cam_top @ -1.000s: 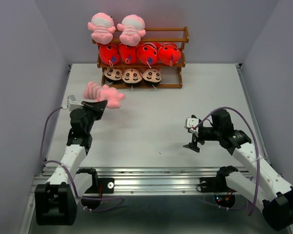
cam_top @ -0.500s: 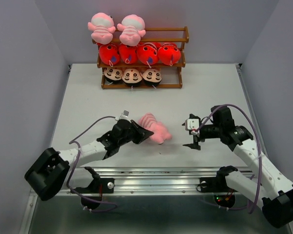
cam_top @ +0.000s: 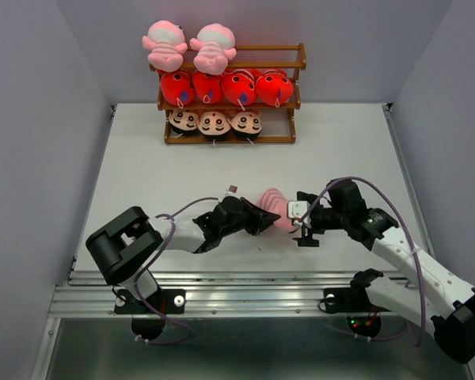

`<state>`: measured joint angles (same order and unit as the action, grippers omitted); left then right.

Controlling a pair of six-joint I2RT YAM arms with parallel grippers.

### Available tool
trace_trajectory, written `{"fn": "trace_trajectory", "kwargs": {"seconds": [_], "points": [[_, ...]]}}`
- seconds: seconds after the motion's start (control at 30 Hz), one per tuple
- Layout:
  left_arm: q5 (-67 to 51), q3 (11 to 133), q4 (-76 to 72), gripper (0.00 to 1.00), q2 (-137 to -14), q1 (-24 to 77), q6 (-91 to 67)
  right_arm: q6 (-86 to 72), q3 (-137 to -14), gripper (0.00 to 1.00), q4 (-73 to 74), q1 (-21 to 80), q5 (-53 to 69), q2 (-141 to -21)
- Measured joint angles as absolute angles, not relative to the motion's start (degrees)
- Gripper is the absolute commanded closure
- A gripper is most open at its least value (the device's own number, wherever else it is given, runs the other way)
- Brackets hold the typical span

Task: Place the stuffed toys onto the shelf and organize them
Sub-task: Pass the stuffed toy from the left arm to the right

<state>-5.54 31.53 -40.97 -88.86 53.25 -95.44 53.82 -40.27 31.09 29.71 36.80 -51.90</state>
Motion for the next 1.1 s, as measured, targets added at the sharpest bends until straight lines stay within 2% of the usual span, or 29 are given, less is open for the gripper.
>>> {"fn": "trace_trajectory", "kwargs": {"seconds": [0.27, 0.33, 0.43, 0.47, 0.53, 0.57, 0.6, 0.67, 0.77, 0.8, 0.87, 0.9, 1.1], "points": [[-5.76, 32.49, -44.73, 1.0, -91.2, 54.96, -99.02, 54.54, -34.2, 0.01, 25.3, 31.48, 27.86, -52.21], [-5.76, 32.49, -45.23, 1.0, -91.39, 55.09, -99.59, 54.61, -32.84, 0.07, 23.29, 31.94, 25.76, -52.23], [-5.78, 32.49, -46.0, 1.0, -91.48, 55.29, -100.09, 54.46, -31.24, 0.32, 19.68, 32.34, 22.44, -52.4], [-5.74, 32.49, -46.19, 1.0, -91.48, 55.37, -100.18, 54.19, -31.09, 0.48, 18.96, 32.34, 22.06, -52.58], [-5.52, 32.49, -46.74, 1.0, -91.48, 55.4, -100.36, 53.58, -31.09, 0.63, 18.44, 32.38, 21.76, -52.97], [-5.41, 32.49, -46.94, 1.0, -91.48, 55.37, -100.4, 53.39, -31.11, 0.79, 18.35, 32.4, 21.82, -52.99], [-5.34, 32.42, -47.22, 1.0, -91.48, 55.37, -100.4, 53.12, -31.18, 0.85, 18.37, 32.42, 22.0, -52.99], [-5.34, 31.68, -48.93, 0.92, -91.48, 55.4, -100.4, 52.31, -31.53, 0.97, 18.55, 32.42, 22.26, -53.01], [-5.5, 29.74, -53.1, 0.68, -91.46, 55.4, -100.03, 51.03, -32.71, 0.99, 19.75, 32.42, 23.22, -53.01], [-5.76, 28.93, -55.07, 0.52, -91.46, 55.37, -99.31, 50.46, -33.32, 0.99, 20.53, 32.42, 23.57, -53.01], [-6.17, 27.16, -59.33, 0.28, -91.42, 54.96, -97.54, 48.56, -34.24, 0.99, 21.47, 32.42, 24.18, -52.95], [-6.7, 25.78, -62.13, 0.02, -91.33, 54.59, -96.57, 47.57, -34.83, 0.99, 22.15, 32.42, 24.38, -52.95], [-10.55, 17.98, -69.84, 0.01, -84.03, 50.74, -84.38, 39.62, -38.83, 0.99, 27.99, 32.45, 26.46, -52.34]]}}
